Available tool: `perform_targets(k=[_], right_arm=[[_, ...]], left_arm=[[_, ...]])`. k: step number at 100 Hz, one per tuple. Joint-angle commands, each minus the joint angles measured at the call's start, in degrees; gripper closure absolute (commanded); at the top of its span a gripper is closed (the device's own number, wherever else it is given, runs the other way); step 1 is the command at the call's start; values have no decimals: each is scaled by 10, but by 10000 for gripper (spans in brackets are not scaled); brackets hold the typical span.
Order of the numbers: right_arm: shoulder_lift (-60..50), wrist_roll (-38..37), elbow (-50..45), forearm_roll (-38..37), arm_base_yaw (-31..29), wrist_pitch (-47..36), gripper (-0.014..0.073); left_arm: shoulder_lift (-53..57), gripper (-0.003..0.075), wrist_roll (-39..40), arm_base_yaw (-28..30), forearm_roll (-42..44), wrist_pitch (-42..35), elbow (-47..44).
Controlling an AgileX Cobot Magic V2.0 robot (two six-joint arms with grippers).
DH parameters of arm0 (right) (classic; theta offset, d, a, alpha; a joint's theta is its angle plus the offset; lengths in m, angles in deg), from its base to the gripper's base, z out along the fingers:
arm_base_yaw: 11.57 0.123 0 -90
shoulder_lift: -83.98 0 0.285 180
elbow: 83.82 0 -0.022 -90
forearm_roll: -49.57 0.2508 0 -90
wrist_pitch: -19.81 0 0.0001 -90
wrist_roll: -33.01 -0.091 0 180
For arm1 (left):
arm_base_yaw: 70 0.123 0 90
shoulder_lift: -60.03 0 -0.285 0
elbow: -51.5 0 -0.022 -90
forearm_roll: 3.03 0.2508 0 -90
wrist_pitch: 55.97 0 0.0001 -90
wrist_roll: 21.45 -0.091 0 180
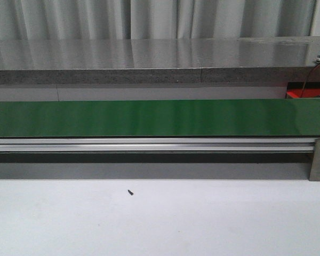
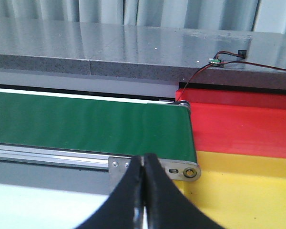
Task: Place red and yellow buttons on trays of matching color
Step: 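Move the left gripper over the red and yellow buttons on the table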
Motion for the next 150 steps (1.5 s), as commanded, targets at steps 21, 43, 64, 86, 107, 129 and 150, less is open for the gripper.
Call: perform_targets(k=[21, 43, 64, 86, 107, 129, 150], right_arm=[[-10, 1, 10, -5, -5, -46, 690], [-10, 1, 10, -5, -5, -46, 690], [-10, 1, 10, -5, -5, -46, 690], [-10, 1, 10, -5, -5, -46, 690], [-10, 1, 10, -5, -5, -46, 690], [-10, 1, 10, -5, -5, -46, 690], [-10, 1, 10, -5, -5, -46, 690]], left_arm=[[19, 740, 6, -2, -1, -55, -24], [19, 740, 6, -2, -5, -46, -8], [-8, 740, 6, -2, -26, 40, 82], [-130, 740, 7, -2, -30, 198, 229], [-260, 740, 7, -2, -45, 358, 350], [-328, 740, 7, -2, -90, 360, 380], [-344, 739, 7, -2, -90, 356, 380]])
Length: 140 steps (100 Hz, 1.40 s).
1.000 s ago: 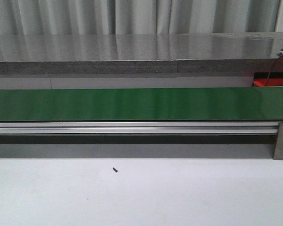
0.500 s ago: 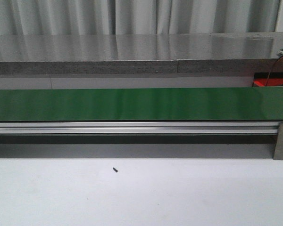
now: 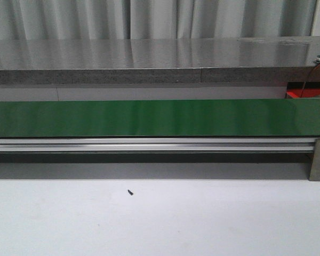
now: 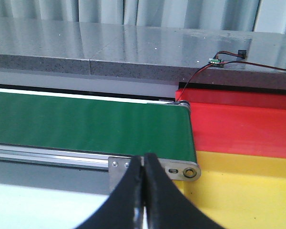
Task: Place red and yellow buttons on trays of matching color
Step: 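Move the left gripper over the red and yellow buttons on the table, then lower the left gripper and grasp a red button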
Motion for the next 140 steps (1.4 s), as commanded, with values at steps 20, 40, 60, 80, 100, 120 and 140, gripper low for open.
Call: perform_targets(k=[20, 40, 60, 80, 100, 120, 140], right_arm=[[-10, 1, 10, -5, -5, -46, 690], [-10, 1, 10, -5, -5, -46, 690], [-10, 1, 10, -5, -5, -46, 690], [-10, 1, 10, -5, -5, -46, 690], [-10, 1, 10, -5, -5, -46, 690], [-10, 1, 10, -5, -5, -46, 690], [-10, 1, 10, -5, -5, -46, 690]], left_arm=[[-7, 570, 4, -2, -10, -40, 20], [-7, 112, 4, -2, -7, -41, 20], [-7, 116, 16, -2, -13, -43, 20], [-20, 122, 152, 11, 98, -37, 26], [-97, 122, 178, 74, 162, -12, 67], [-185, 122, 178, 186, 174, -70, 93], [-274, 122, 178, 279, 174, -111, 104]])
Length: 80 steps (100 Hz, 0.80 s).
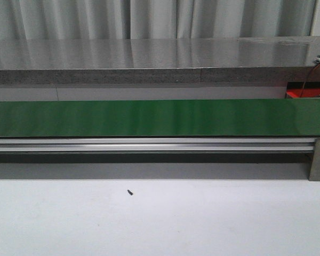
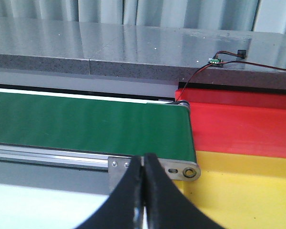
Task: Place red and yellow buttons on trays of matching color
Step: 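Lower the left gripper and grasp a red button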
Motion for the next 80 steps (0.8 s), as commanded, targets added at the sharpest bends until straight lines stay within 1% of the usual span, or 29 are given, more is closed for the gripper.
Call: perform_targets(k=[1, 15, 28, 44, 80], right_arm=[[-10, 1, 10, -5, -5, -46, 690], [-10, 1, 10, -5, -5, -46, 690], [-10, 1, 10, -5, -5, -46, 690], [-10, 1, 10, -5, -5, -46, 690], [-10, 1, 10, -5, -5, -46, 690]], left_arm=[[-32, 122, 5, 35, 5, -61, 22], [-108, 122, 6, 68, -3, -85, 37], [-178, 122, 6, 71, -3, -75, 59], [-247, 122, 6, 71, -2, -82, 82], [-308, 122, 6, 71, 2, -104, 100]])
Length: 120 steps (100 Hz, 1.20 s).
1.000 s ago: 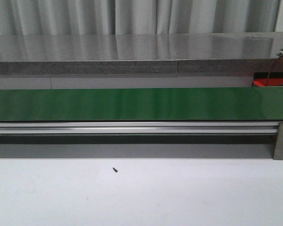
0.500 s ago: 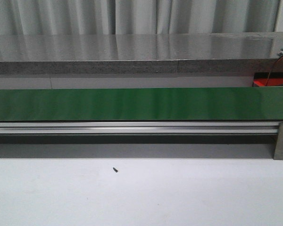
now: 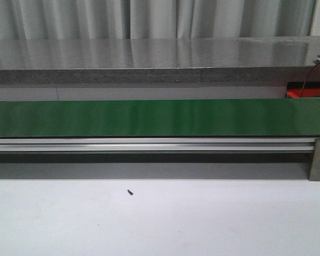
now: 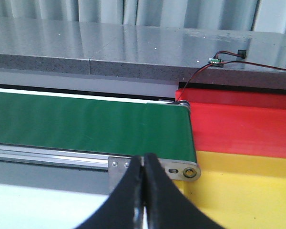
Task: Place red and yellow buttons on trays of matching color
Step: 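Lower the left gripper and grasp a red button, then carry the red button onto the belt and open the left gripper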
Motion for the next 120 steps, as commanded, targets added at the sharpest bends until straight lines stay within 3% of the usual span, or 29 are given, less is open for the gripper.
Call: perform_targets(k=[1, 43, 120], right_arm=[[-10, 1, 10, -5, -5, -46, 690], [-10, 1, 10, -5, -5, -46, 690], [-10, 1, 10, -5, -5, -46, 690]], left_arm=[[10, 122, 6, 2, 2, -30, 18], [-34, 134, 6, 2, 2, -50, 21], [-38, 587, 6, 2, 1, -39, 25]])
